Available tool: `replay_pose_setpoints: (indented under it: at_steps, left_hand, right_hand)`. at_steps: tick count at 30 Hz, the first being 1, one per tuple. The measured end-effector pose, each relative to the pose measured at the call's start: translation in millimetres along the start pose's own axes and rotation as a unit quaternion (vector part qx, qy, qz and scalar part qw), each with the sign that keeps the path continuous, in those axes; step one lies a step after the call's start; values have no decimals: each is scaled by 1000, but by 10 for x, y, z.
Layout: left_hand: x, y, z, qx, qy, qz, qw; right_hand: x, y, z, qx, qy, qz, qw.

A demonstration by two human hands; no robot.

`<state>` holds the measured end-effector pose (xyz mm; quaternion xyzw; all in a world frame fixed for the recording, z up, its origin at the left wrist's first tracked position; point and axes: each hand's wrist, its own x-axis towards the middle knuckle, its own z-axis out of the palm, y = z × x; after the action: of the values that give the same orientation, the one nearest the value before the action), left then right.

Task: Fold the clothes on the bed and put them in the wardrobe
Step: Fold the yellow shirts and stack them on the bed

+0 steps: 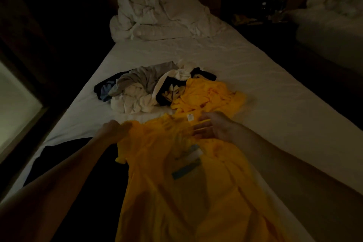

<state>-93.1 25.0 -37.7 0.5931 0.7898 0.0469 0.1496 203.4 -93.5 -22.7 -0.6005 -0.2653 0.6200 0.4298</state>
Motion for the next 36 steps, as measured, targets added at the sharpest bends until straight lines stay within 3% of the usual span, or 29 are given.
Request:
replay_pose_setpoints:
  at_steps: [2,4,6,8,10,12,15,17,20,24,27,30,33,34,36]
  left_hand:
    - [17,-88,11,51,-55,39,996]
    - [35,-142,40,23,-80,113,990]
    - [4,-152,78,-47,-69,140,987]
    - [-44,-158,100,-150,-62,119,980]
    - [-109,-123,59,-204,-49,82,974]
    - [-202,-4,-38,-178,10,57,982]
    - [-404,358,-167,-171,71,87,979]
    - [-566,687,-174,-237,17,125,963]
    - [-932,1121,-179,-411,-87,157,894]
    - [-1115,1237,-210,-458,-50,169,872]
    - [-1114,916,-125,-389,-52,164,905]
    - [-1293,386,15,-170,-138,175,960]
    - [-1714,-201,145,17,-357,94,929]
    - [-1879,-353,191,65,-392,72,915]
    - [-2228,-584,288,117,-394,65,909]
  right_hand:
    - [21,116,-25,-7,42,-37,998]
    - [25,219,-170,-31,120,-71,990]
    - [17,370,-393,-178,200,-111,957]
    - [-69,551,-572,-340,235,-127,902]
    - [-194,726,-662,-393,210,-129,886]
    - [-328,877,-687,-402,151,-144,892]
    - [-408,1003,-667,-477,101,-184,854]
    - [-396,1068,-638,-523,97,-189,826]
    - [-463,1143,-580,-547,102,-224,800]
    - [-643,1185,-674,-576,107,-231,777]
    - [-812,1251,-793,-559,114,-214,793]
    - [-1096,1423,-849,-523,109,-173,828]
    - [-1405,1634,-809,-525,157,-132,826]
    - [-1516,1695,-778,-542,177,-115,813]
    - [-1741,1811,-714,-583,211,-80,781]
